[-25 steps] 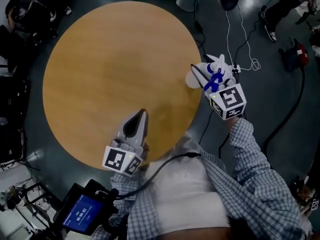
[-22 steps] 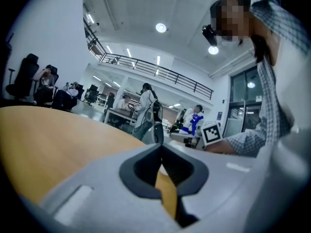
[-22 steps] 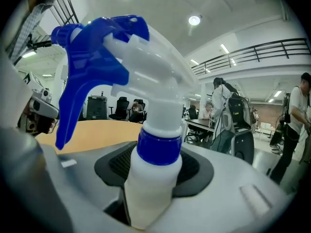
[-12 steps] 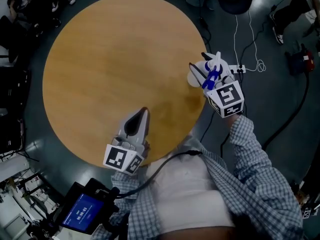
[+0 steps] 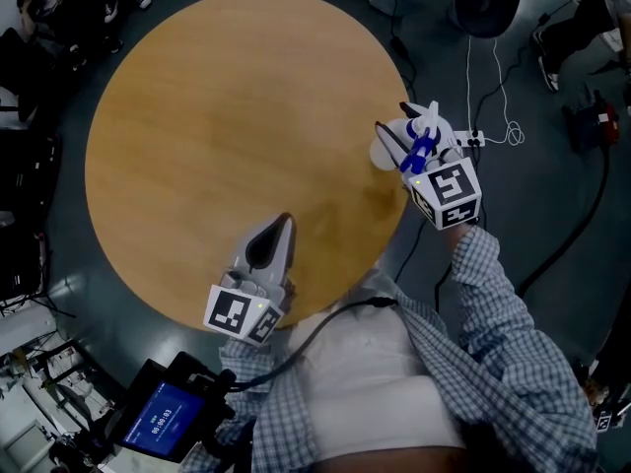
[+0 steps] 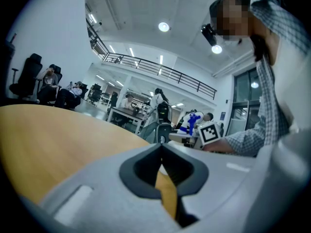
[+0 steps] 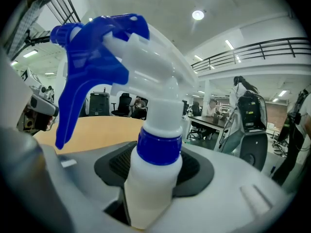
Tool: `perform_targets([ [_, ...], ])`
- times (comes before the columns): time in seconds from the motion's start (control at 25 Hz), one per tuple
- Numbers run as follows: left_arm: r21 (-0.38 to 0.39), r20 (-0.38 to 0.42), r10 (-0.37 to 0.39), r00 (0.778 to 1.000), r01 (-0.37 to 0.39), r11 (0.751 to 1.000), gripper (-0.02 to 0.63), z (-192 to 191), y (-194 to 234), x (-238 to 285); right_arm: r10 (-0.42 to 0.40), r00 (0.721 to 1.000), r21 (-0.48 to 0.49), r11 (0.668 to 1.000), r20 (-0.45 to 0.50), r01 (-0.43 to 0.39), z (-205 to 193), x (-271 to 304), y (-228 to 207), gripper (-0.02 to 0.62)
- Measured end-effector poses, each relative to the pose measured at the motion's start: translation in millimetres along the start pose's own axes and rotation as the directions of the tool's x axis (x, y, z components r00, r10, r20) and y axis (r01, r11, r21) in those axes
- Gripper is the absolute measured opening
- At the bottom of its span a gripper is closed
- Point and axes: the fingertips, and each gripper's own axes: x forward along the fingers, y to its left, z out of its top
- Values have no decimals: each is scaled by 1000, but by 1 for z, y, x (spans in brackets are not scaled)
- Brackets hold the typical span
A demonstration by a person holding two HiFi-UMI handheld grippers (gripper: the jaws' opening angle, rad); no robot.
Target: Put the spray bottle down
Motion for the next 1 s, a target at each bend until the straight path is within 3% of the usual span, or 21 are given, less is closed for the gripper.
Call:
perform_targets([
  [0.32, 1, 0, -5, 1000, 5, 1000, 2, -2, 1, -2, -15, 1000, 27, 1000, 0, 15, -3, 4, -3, 215],
  [0.6, 10, 1, -26, 1000, 26, 1000, 2, -1, -3, 0, -30, 1000, 48, 998, 0, 30, -6, -5, -7, 288],
  [1.0, 40, 4, -89, 996, 89, 995, 2, -3, -13, 3, -96, 995, 60, 994, 12, 95, -8, -44, -6, 267],
])
